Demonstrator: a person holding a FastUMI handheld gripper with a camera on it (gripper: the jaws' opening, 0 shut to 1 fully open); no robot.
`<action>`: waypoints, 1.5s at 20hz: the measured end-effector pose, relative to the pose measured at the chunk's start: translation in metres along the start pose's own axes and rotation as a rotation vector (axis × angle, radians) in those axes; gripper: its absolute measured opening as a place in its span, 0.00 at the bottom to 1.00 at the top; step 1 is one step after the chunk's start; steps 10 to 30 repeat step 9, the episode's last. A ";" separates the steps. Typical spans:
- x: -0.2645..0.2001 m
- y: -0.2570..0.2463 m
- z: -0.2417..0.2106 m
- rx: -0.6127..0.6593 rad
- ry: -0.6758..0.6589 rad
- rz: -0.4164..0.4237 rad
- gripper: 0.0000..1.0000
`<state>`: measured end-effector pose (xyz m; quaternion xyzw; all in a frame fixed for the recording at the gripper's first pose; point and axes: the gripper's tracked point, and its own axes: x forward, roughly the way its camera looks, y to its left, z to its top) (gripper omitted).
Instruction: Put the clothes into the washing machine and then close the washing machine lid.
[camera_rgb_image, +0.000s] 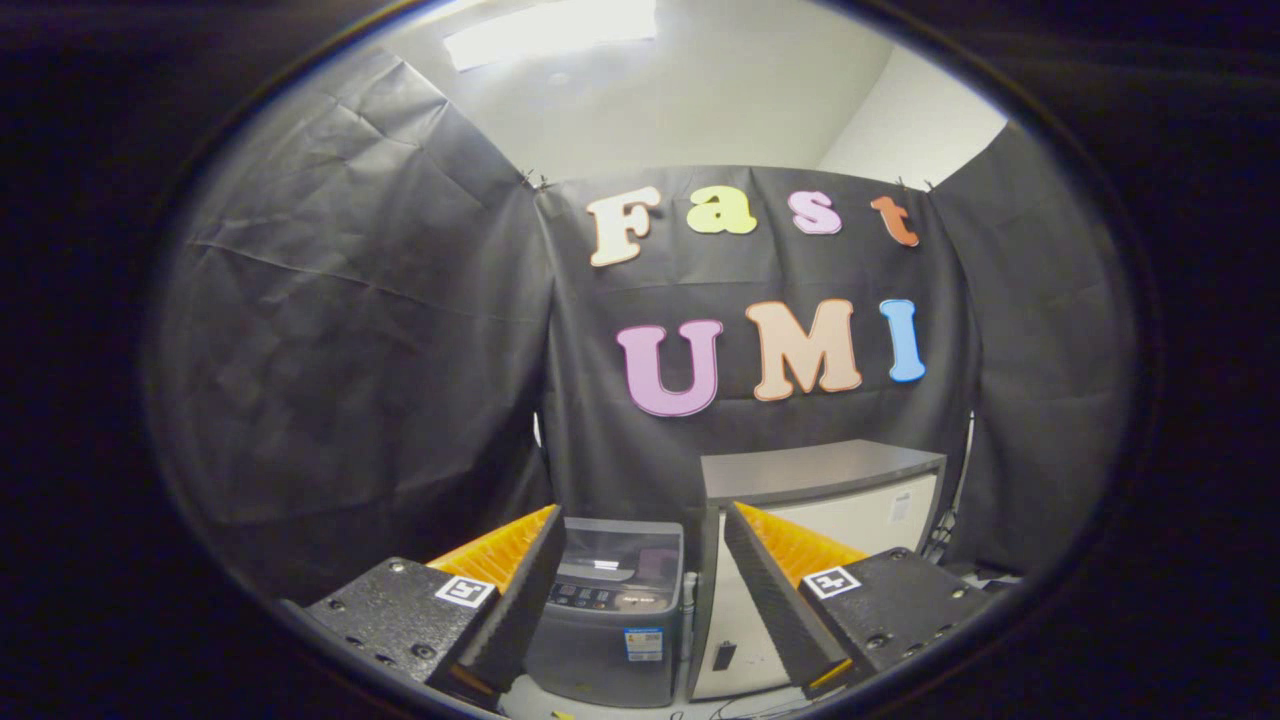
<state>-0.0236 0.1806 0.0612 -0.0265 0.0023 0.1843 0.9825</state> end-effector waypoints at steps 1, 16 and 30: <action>-0.001 0.001 0.002 0.005 -0.002 0.007 0.96; -0.006 -0.009 0.018 0.058 -0.044 -0.002 0.96; -0.006 -0.009 0.018 0.058 -0.044 -0.002 0.96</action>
